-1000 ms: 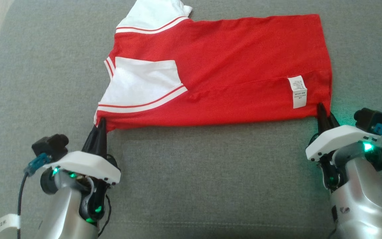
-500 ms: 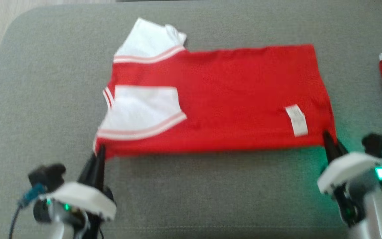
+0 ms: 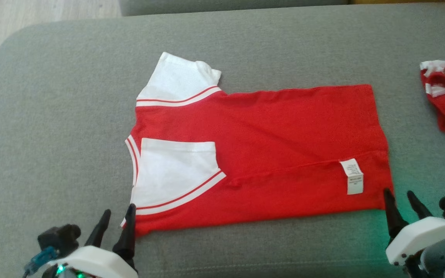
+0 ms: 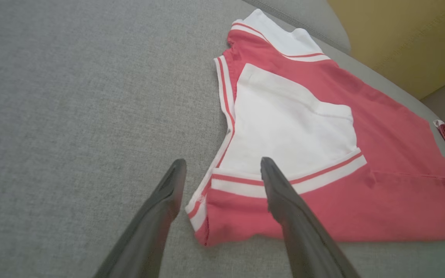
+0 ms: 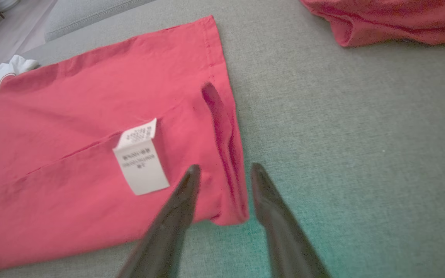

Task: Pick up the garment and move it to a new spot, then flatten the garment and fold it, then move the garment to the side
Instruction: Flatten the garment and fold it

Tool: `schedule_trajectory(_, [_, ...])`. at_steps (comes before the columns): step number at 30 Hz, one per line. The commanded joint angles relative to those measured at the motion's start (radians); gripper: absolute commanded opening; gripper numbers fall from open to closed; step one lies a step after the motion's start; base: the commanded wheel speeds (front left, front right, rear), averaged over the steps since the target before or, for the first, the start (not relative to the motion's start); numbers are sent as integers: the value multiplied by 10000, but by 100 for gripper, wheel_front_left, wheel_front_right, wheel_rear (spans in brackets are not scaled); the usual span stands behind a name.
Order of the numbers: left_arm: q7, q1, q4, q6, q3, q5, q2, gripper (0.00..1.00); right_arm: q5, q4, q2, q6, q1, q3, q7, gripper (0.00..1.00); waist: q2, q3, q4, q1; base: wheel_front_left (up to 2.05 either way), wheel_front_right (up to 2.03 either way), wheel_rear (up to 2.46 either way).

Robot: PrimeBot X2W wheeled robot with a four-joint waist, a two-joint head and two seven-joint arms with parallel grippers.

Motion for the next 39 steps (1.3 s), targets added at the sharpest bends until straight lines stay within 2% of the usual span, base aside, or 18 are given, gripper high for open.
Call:
schedule_trajectory(1, [-194,-258,-402,16,387,29,227,100,-81,-445,-97,65,-74,144,-127,100,0,-88,-115,0,0,0,0])
schedule_trajectory(5, [-156,-485,-577,47,498,176,514,100,-72,-578,-93,65,-85,49,-208,100,0,-169,-264,0,0,0,0])
schedule_trajectory(10, [531,-1590,-852,-135,475,518,1295,100,-112,-841,-91,65,-311,74,-328,100,0,-31,-497,0,0,0,0])
schedule_trajectory(16, [1962,-3943,-499,-758,335,767,2461,100,-283,-1173,-91,65,-1182,930,-328,100,0,792,-931,0,0,0,0])
schedule_trajectory(22, [3344,-6676,263,-1403,-104,388,3405,100,-290,-1240,-90,65,-2462,1832,-409,100,0,2044,-1354,0,0,0,0])
schedule_trajectory(30, [4713,-9380,1376,-1544,-717,-344,4106,100,-269,-862,-90,65,-4162,2881,-774,100,0,3405,-1848,0,0,0,0])
schedule_trajectory(39, [5474,-10716,2339,-1555,-1082,-642,4456,100,-132,-251,-90,65,-5289,3566,-1273,100,0,4169,-2332,0,0,0,0])
